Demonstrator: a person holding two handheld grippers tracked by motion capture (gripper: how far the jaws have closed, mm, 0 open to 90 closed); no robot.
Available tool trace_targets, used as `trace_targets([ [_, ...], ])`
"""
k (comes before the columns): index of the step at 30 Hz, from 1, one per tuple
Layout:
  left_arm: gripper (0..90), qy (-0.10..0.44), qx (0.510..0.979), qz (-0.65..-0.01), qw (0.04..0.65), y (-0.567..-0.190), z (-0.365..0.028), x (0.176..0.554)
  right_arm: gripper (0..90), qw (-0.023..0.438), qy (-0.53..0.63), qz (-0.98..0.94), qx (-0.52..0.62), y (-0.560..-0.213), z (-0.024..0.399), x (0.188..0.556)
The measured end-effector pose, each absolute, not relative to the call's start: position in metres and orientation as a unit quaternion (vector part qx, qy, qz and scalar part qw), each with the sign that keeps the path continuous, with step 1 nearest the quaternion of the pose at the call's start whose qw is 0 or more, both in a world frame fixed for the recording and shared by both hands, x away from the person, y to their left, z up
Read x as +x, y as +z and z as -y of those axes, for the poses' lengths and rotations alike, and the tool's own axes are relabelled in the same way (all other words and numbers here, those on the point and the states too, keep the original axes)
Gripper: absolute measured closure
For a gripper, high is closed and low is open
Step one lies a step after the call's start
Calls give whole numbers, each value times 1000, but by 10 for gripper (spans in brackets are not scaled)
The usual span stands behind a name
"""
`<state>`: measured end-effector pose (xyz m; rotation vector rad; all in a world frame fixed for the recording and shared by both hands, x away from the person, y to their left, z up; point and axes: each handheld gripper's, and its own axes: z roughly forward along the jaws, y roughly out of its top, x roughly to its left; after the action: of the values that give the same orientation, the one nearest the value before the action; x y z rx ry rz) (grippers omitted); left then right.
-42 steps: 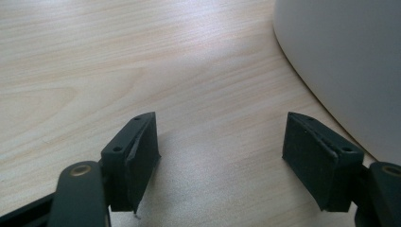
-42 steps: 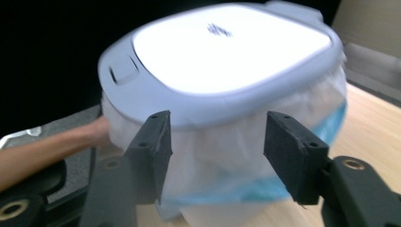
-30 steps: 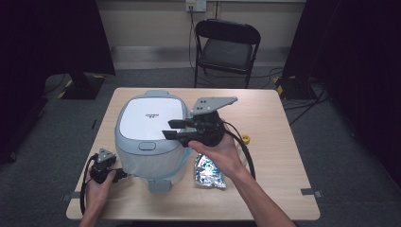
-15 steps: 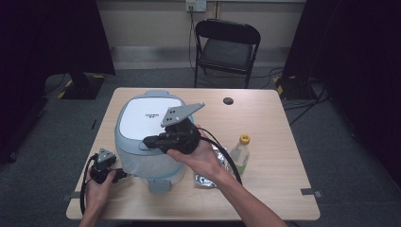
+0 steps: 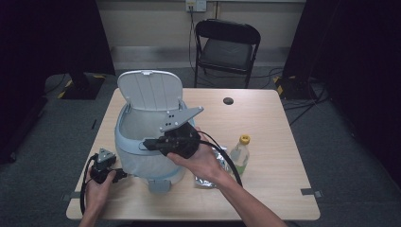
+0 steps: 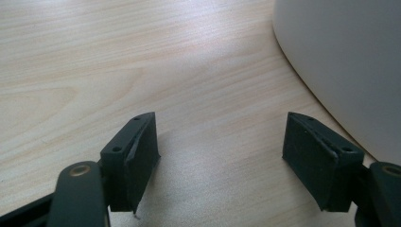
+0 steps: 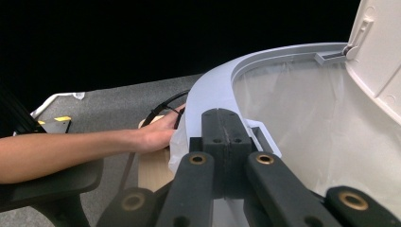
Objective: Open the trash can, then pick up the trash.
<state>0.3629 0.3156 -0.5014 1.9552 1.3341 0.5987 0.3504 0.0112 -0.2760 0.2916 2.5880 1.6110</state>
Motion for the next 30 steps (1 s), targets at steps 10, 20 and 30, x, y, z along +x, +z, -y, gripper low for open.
trace_targets([
  [10, 268, 230, 752, -513, 343, -501, -316, 363, 730, 46, 545, -830, 112, -274, 2, 351],
  [20, 266, 230, 753, -512, 343, -501, -316, 363, 680, 66, 557, -814, 152, -271, 37, 356],
  [30, 265, 230, 753, -512, 343, -501, -316, 363, 691, 88, 555, -806, 184, -276, 69, 353],
])
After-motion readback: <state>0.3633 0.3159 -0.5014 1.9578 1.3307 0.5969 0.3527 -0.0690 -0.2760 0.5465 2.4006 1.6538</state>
